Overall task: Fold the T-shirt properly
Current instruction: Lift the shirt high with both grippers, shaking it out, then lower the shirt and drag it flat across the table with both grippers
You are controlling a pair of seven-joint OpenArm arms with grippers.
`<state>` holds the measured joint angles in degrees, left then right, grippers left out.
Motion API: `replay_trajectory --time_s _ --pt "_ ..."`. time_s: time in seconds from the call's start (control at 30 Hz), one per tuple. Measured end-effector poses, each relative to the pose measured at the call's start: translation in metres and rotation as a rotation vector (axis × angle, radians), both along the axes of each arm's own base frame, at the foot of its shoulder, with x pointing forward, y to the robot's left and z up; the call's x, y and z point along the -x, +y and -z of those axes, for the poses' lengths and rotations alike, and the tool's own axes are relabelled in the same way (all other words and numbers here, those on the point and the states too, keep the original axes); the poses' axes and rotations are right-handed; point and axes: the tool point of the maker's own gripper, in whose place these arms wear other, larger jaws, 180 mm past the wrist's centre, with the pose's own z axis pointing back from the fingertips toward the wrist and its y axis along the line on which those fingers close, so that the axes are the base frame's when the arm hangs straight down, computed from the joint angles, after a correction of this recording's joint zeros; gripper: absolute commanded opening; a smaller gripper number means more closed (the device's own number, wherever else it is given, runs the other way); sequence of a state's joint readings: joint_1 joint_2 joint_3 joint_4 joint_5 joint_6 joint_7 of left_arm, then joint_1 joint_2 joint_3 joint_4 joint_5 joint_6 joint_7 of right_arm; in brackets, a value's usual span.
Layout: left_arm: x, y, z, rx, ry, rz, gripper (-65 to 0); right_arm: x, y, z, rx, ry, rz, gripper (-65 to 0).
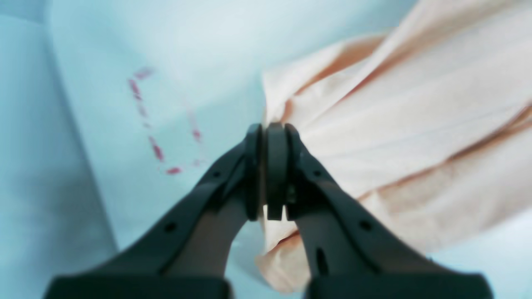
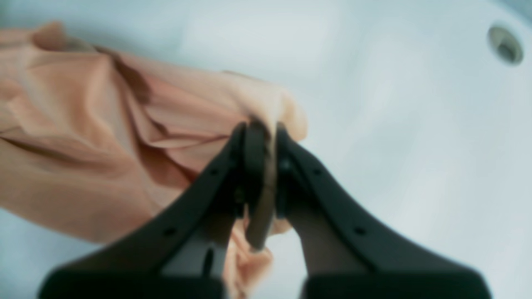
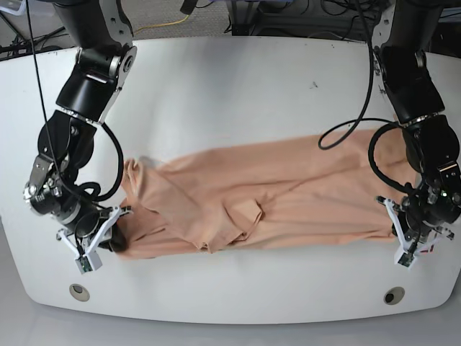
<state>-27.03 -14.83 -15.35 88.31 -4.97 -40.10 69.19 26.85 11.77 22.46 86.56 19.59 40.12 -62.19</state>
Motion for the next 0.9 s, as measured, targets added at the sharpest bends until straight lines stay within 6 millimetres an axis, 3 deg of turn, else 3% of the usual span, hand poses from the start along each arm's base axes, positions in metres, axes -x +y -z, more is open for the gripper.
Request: replay_trajectory --time_s 0.17,0.47,0.63,0.73,0.83,0.9 --pt "-0.009 0.019 -0.032 0.029 -0.062 -0.073 -65.0 -0.026 -0.007 -0.053 0.093 -0.101 -0.018 -65.0" --pt "-0.022 0.056 -0.118 0.043 -0.210 -0.182 -65.0 -0.056 -0.005 -0.168 0.226 -0.316 -0.071 -65.0" --pt "-0.011 0.062 -0.167 -0.024 -0.340 -0.209 -65.0 -0.059 -0.013 -0.225 0.278 -0.400 -0.054 -65.0" --pt "-0.009 0.063 -0.211 -0.045 -0.438 -0.213 -65.0 -0.058 -0.018 -0.259 0.288 -0.462 -0.033 -65.0" --pt "-0.005 0.070 -0.250 -0.054 -0.535 -0.224 -65.0 -0.054 -0.028 -0.277 0.305 -0.484 -0.012 -65.0" --pt "-0.001 0.074 -0.259 -0.063 -0.556 -0.234 -65.0 -0.050 -0.030 -0.285 0.317 -0.508 -0.006 -65.0"
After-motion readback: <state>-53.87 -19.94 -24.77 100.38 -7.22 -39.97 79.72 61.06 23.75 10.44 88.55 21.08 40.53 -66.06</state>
